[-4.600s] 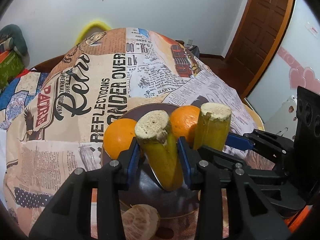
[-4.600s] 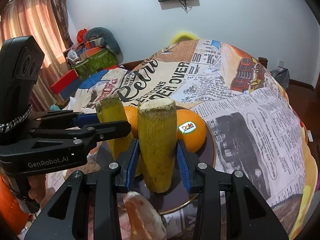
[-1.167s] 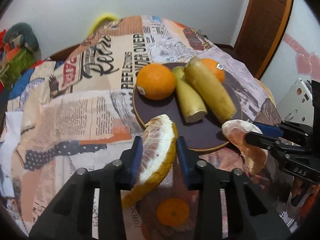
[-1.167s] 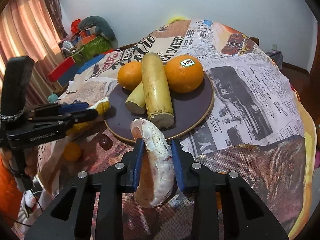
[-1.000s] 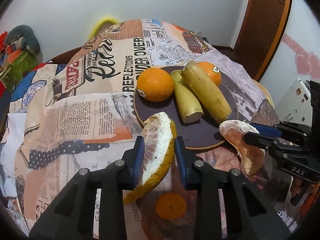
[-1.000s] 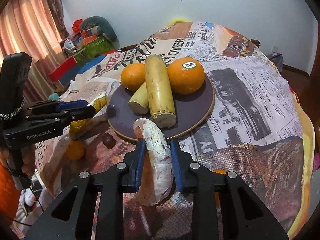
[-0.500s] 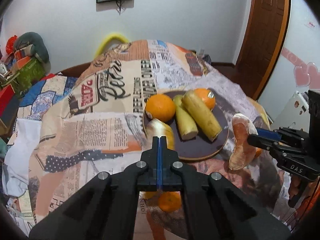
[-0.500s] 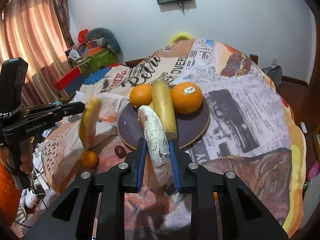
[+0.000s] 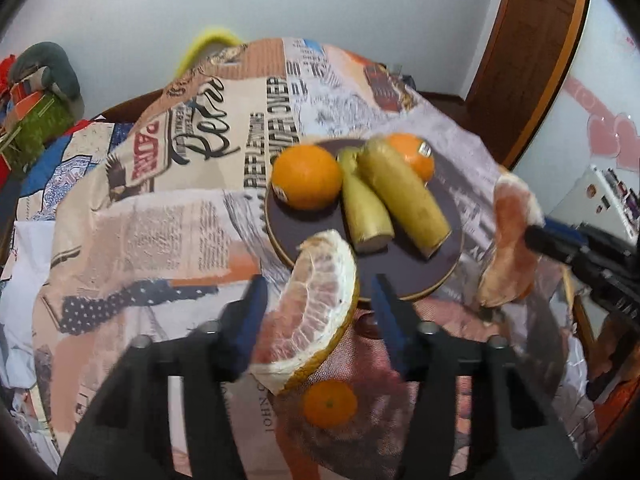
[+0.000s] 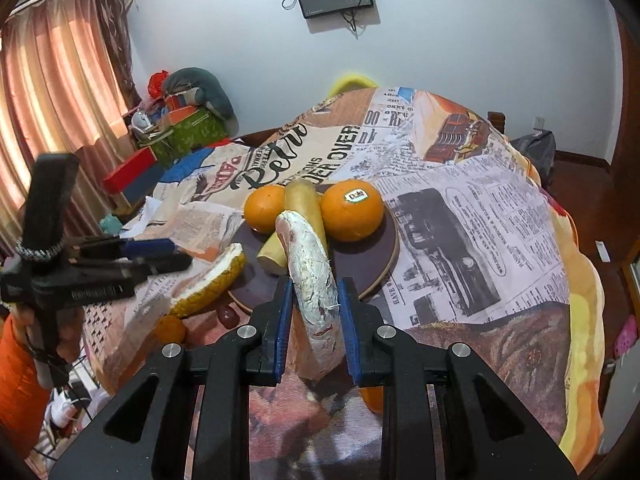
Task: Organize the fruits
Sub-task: 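Lift the pomelo wedge toward the plate with the right tool while the left tool grasps the pomelo segment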
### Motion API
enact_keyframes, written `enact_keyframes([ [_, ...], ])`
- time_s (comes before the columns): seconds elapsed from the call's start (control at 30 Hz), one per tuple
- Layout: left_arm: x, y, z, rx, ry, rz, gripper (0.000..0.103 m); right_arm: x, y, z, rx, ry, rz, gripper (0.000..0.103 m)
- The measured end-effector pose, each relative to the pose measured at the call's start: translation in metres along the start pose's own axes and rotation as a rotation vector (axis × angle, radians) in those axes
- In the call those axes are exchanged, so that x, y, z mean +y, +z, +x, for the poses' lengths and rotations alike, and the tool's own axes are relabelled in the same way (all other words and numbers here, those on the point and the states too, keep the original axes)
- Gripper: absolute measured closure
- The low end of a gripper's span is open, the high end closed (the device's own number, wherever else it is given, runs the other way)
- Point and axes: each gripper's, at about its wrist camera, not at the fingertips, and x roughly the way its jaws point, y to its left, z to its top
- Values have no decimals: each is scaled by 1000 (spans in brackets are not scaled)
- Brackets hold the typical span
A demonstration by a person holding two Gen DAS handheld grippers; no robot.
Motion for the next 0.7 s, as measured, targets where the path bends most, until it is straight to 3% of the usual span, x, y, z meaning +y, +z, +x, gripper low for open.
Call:
enact_keyframes([
  [0.33,3,1,49,101,-24,11,46,-6,-3,5,19,2,11,82],
  [0.5,15,4,57,104,-105,-62,46,-7,-4,6,23,0,15,82],
  [0.7,12,1,51,86,-83,-57,50,-11,-2,4,15,-6,21,82],
])
